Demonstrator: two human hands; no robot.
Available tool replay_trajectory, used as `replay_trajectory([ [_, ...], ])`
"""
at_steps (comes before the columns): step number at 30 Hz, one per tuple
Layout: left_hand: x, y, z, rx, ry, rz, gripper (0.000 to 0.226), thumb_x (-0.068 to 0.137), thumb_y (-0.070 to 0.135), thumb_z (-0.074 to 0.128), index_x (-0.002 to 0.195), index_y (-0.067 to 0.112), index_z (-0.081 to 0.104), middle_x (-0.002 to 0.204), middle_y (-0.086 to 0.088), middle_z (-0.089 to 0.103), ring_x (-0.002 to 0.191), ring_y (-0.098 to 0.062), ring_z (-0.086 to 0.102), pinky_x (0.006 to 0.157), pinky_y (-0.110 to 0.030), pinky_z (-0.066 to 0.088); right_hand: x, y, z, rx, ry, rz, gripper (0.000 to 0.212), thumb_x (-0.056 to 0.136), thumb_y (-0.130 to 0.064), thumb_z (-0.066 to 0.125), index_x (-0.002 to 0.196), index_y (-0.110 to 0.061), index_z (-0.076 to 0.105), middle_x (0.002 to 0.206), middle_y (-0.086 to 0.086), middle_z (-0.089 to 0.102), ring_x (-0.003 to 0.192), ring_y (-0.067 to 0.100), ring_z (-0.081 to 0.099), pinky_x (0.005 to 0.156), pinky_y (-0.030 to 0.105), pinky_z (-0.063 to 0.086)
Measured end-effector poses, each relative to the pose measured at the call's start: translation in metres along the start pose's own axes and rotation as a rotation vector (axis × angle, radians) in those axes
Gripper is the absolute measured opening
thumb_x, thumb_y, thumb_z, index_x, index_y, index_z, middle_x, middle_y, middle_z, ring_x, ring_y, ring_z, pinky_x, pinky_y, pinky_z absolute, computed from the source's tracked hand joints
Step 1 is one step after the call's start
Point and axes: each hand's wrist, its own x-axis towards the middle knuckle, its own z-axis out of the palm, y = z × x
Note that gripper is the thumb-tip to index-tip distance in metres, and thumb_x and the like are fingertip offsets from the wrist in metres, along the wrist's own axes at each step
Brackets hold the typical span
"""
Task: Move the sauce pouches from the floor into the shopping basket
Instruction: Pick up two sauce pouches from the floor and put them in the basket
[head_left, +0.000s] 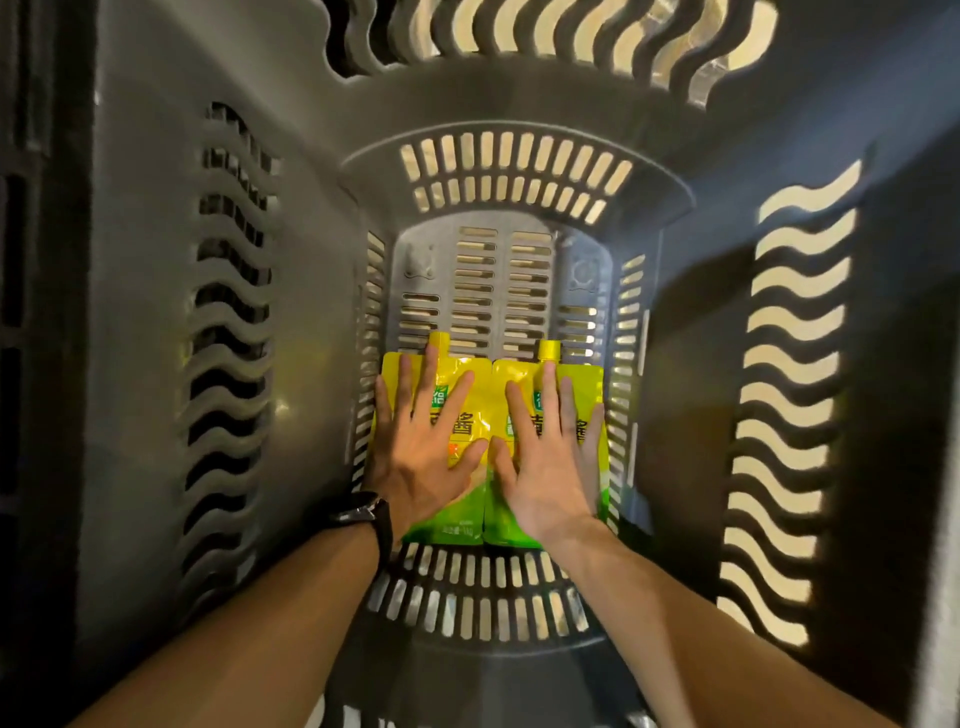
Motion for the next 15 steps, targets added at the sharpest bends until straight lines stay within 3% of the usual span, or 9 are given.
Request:
replay_trajectory([
  [3, 0.001, 0.001, -0.002, 0.017, -0.033, -0.022, 0.080, 0.088, 0.066, 0.033, 0.158, 0.028, 0.024, 0.168, -0.014, -0.006, 0.154, -0.040, -0.004, 0.119, -0.066, 0.008, -0.003, 0.000, 0.000, -0.017, -0.026, -0.006, 0.069, 0.092, -0.058, 0.008, 0.156, -0.033, 0.009, 0.163, 0.009, -0.019, 0.151, 0.030, -0.013, 0.118, 0.063, 0.001],
  [6, 0.003, 0.001, -0.008, 0.023, -0.070, -0.033, 0.079, 0.089, 0.068, 0.027, 0.159, 0.032, 0.017, 0.167, -0.011, -0.013, 0.154, -0.038, -0.007, 0.121, -0.063, 0.005, -0.002, 0.001, -0.008, 0.001, -0.077, -0.015, 0.066, 0.098, -0.057, 0.022, 0.157, -0.033, 0.005, 0.162, 0.007, -0.023, 0.150, 0.028, -0.017, 0.118, 0.062, -0.004],
  [10, -0.002, 0.008, -0.035, 0.042, -0.212, -0.089, 0.076, 0.093, 0.063, 0.028, 0.160, 0.033, 0.009, 0.167, -0.009, -0.015, 0.154, -0.036, 0.001, 0.122, -0.057, 0.014, -0.006, -0.006, -0.040, 0.082, -0.135, -0.022, 0.065, 0.100, -0.049, 0.033, 0.157, -0.031, 0.006, 0.164, 0.006, -0.019, 0.151, 0.026, -0.015, 0.120, 0.058, -0.003],
  [12, -0.008, 0.016, -0.063, 0.047, -0.351, -0.135, 0.073, 0.095, 0.056, 0.039, 0.159, 0.032, 0.013, 0.168, -0.010, 0.002, 0.153, -0.033, 0.015, 0.117, -0.051, 0.027, -0.013, -0.013, -0.065, 0.068, -0.147, -0.048, 0.070, 0.099, -0.044, 0.040, 0.158, -0.028, 0.005, 0.164, 0.008, -0.018, 0.152, 0.028, -0.013, 0.121, 0.056, 0.002],
  [15, -0.022, 0.032, -0.120, 0.085, -0.430, -0.176, 0.065, 0.094, 0.050, 0.050, 0.152, 0.029, 0.031, 0.152, -0.008, 0.039, 0.136, -0.027, 0.043, 0.101, -0.042, 0.045, -0.031, -0.023, -0.113, 0.063, -0.167, -0.056, 0.080, 0.095, -0.042, 0.050, 0.158, -0.025, 0.003, 0.164, 0.010, -0.014, 0.152, 0.029, -0.009, 0.122, 0.053, 0.006],
])
